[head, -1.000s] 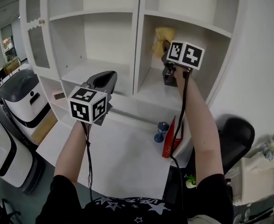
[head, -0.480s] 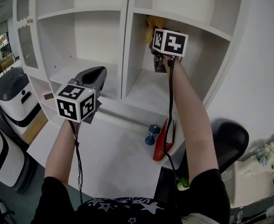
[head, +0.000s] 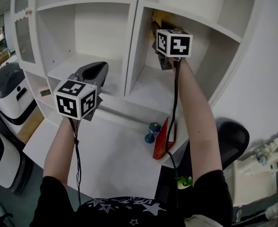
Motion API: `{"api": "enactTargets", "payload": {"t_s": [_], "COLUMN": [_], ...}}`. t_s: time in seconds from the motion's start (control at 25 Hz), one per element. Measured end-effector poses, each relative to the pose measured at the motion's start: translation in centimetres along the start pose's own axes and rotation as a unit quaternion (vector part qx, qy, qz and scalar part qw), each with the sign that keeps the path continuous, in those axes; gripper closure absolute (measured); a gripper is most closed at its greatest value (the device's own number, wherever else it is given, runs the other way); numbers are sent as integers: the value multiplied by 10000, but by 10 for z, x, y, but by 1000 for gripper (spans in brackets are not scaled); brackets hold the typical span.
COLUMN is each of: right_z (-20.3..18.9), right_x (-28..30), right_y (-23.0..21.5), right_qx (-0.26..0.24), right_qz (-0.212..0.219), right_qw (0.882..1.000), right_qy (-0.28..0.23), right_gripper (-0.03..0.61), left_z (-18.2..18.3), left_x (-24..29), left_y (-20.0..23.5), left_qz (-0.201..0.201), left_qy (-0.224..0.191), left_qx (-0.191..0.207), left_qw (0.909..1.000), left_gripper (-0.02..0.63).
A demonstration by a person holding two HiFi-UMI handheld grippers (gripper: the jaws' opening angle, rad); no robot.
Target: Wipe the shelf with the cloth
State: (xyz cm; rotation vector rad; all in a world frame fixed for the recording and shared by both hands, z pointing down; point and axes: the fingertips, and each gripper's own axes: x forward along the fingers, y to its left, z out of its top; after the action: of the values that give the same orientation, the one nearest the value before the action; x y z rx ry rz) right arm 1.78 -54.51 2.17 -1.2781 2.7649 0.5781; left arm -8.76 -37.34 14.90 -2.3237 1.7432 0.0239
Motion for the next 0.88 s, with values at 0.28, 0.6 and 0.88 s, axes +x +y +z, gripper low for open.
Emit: {"api": "enactTargets", "payload": {"t_s": [0.28,0.6,0.88], "right_z": [12,27,40], "right_x": [-23,-55,-80], "right_y": [24,53,76], "right_qx": [-774,-1011,-990], "right_qz": [140,396,471], "right_qw": [9969,9941,9940], "right_qy": [45,51,48], "right_gripper": [499,499,499], "left_z": [1,9,10], "left_x": [-9,-23,-34], "left_y": [0,-7,-7], "left_qz": [-329,-659,-797], "left_qy": [-32,-113,-194], "left_qx": [30,125,32], "left_qw": [9994,9977,9966], "left_gripper": [614,614,614]}}
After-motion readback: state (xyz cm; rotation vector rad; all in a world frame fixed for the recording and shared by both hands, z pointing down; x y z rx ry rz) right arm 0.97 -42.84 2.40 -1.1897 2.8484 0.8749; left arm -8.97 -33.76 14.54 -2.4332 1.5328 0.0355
